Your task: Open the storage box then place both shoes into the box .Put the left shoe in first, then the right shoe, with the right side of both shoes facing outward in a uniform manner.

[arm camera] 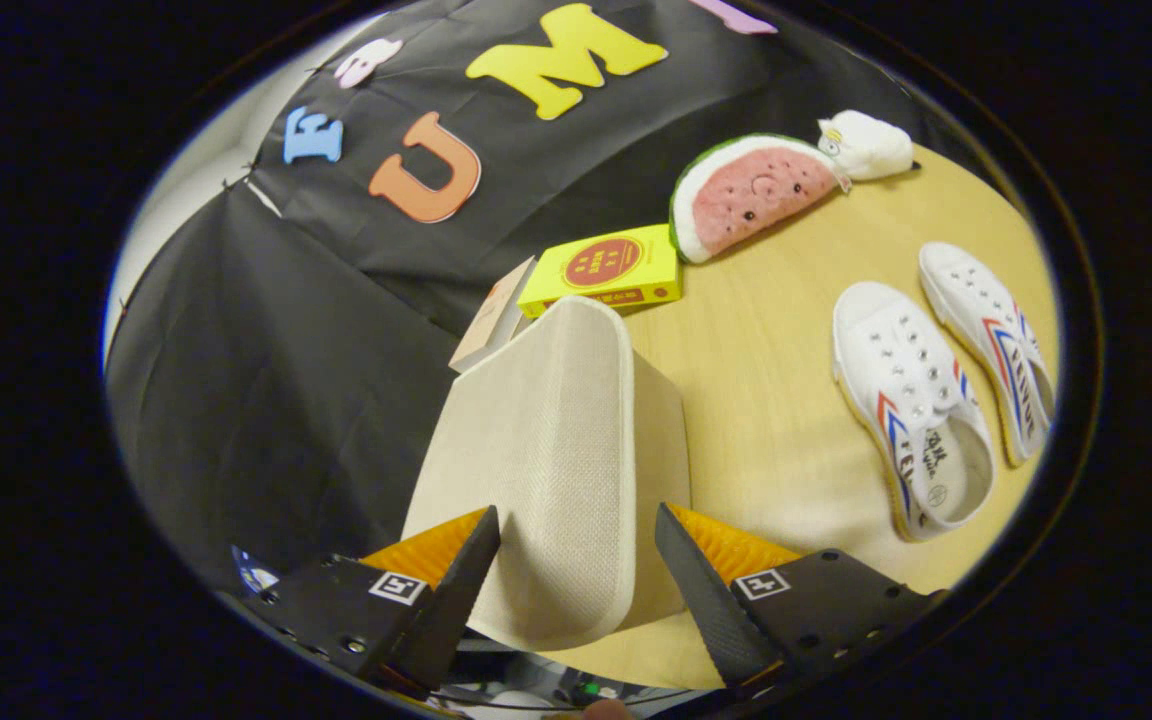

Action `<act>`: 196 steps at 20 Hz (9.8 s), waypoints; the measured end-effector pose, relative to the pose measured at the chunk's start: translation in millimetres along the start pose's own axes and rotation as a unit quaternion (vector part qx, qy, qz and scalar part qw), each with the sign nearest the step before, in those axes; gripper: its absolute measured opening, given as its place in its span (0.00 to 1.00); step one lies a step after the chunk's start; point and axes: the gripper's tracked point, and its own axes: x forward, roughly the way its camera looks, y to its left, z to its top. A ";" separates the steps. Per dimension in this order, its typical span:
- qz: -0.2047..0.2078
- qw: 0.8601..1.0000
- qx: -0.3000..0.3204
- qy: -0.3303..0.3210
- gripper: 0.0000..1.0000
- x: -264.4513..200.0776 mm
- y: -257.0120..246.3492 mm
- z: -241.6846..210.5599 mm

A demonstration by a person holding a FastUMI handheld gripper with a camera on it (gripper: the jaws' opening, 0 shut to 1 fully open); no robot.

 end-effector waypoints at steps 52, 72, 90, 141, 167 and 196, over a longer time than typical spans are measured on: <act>0.075 0.925 -0.373 0.026 0.76 63.1 377.6 -74.9; -0.113 0.923 -0.342 -0.137 0.94 -103.9 103.8 110.8; -0.276 0.931 -0.206 0.123 0.94 -77.3 -199.7 92.9; -0.156 0.974 -0.086 0.138 0.00 -86.6 30.4 73.1; -0.192 0.945 -0.148 0.218 0.00 90.0 92.3 -24.7; -0.214 0.946 -0.242 -0.037 0.96 -132.0 21.1 120.8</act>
